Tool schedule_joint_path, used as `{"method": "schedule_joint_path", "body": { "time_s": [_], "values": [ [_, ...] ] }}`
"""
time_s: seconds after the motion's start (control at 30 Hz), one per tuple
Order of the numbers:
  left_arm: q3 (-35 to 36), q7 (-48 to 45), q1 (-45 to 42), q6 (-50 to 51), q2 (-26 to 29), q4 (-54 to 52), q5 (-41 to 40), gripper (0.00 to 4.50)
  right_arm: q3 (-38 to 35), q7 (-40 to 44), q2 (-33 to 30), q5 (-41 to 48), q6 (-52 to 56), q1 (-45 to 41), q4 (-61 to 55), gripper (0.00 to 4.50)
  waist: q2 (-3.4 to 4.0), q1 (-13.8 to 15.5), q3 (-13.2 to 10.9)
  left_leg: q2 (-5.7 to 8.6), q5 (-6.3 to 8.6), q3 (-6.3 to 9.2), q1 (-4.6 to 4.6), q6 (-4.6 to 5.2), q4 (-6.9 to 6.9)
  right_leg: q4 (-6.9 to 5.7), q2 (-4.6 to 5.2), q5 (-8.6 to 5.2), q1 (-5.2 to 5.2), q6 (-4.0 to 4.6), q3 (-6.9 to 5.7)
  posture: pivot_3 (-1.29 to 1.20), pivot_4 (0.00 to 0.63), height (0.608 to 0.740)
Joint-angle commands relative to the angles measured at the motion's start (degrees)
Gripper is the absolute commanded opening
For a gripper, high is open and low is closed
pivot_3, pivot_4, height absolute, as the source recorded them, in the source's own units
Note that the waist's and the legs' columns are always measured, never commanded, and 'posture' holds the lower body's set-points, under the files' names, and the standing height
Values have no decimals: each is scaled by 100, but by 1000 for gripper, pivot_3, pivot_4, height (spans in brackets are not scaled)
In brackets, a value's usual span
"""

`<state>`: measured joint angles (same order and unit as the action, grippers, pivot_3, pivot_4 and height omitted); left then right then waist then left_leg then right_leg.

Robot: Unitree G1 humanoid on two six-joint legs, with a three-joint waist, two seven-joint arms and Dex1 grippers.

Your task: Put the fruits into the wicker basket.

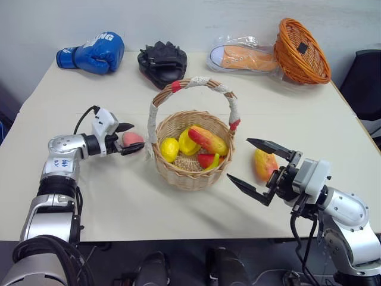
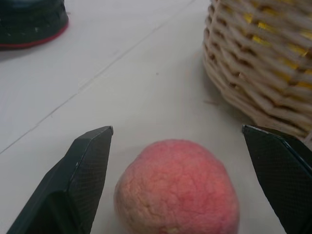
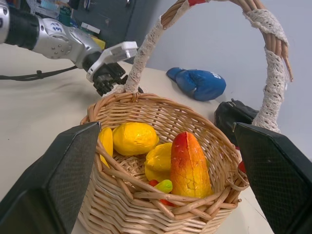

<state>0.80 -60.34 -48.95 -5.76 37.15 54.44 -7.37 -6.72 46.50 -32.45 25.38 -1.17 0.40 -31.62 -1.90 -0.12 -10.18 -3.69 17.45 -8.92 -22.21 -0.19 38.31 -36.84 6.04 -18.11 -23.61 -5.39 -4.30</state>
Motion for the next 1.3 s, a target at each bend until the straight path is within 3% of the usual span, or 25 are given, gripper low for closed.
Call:
{"method": "schedule_joint_path", "body": {
  "time_s": [0.03, 0.17, 0.23, 0.33, 0.47, 0.6, 0.7, 0.77, 0.97, 1.1, 1.3],
  "values": [
    [-3, -275, -261, -259, 92, 399, 129, 4271, -157, -139, -21, 106, 14, 65, -348, 4500, 0, -13, 0, -1, 0, 0, 0, 0, -1, -1, -1, 0, 0, 0, 0, 0, 150, 740],
    [139, -493, -389, -478, 234, 554, 85, 3203, -185, -282, 29, 223, 131, 213, -488, 4500, -1, -7, 0, -5, -1, 2, -2, -1, 0, -4, -4, 0, -2, 0, -1, 0, 150, 740],
    [134, -1126, -261, -307, 503, 233, -30, 2688, -191, -307, 16, 221, 134, 237, -499, 4500, -1, -24, 0, -5, -1, 2, -2, -1, 1, -4, -4, 0, -1, 0, -1, 0, 150, 740],
    [193, -2070, 51, 349, 994, -624, -341, 2561, -227, -321, -7, 231, 108, 282, -495, 4500, -1, -50, -1, -11, -1, 0, -2, -4, -2, -7, -12, 0, -3, 0, -1, 0, 150, 740],
    [511, -3080, 1136, 1992, 2077, -3123, -1294, 2561, -422, -267, -70, 325, 81, 290, -352, 4500, 2, -120, -3, -17, -1, 18, -3, -8, -8, -12, -16, -1, -3, 1, 4, 0, 150, 740],
    [1005, -2738, 2082, 3785, 2400, -5531, -2821, 2561, -738, -353, -20, 503, 143, 472, -267, 4500, 7, -85, -6, -23, 0, 61, -1, -4, -5, -10, -6, 0, 7, 0, 12, 0, 150, 740],
    [1162, -1770, 2138, 4204, 1845, -6849, -3519, 2561, -976, -315, -59, 501, 93, 670, -181, 4500, 12, 19, -9, -15, -2, 63, 4, 6, 0, 0, 19, -2, 11, -3, 14, 0, 150, 740],
    [1010, -1016, 1914, 4246, 1297, -7228, -3502, 2561, -1035, -279, -71, 489, 71, 725, -122, 4500, 13, 52, -10, -7, -5, 66, 5, 14, 7, -4, 26, 4, 17, -13, 16, 0, 150, 740],
    [262, 69, 1656, 3337, 155, -7309, -2491, 2561, -1004, -215, -98, 461, 93, 764, -143, 4500, 19, -9, -11, 6, -4, 60, 10, 10, 32, -15, 1, 10, 20, -21, 30, 0, 150, 740],
    [-126, 274, 1768, 2581, -154, -6945, -1795, 2561, -1044, -377, 7, 408, 61, 818, -220, 4500, 19, -6, -12, -6, 0, 50, 9, 2, 30, -9, -18, 8, 10, -17, 44, 0, 150, 740],
    [-200, 158, 1746, 2354, -319, -6780, -1804, 4462, -1224, -718, 173, 437, 108, 1019, -309, 4500, 20, 10, -12, -8, 3, 50, 6, 6, 37, -7, -16, 8, 10, -17, 45, 0, 150, 740]
  ]
}}
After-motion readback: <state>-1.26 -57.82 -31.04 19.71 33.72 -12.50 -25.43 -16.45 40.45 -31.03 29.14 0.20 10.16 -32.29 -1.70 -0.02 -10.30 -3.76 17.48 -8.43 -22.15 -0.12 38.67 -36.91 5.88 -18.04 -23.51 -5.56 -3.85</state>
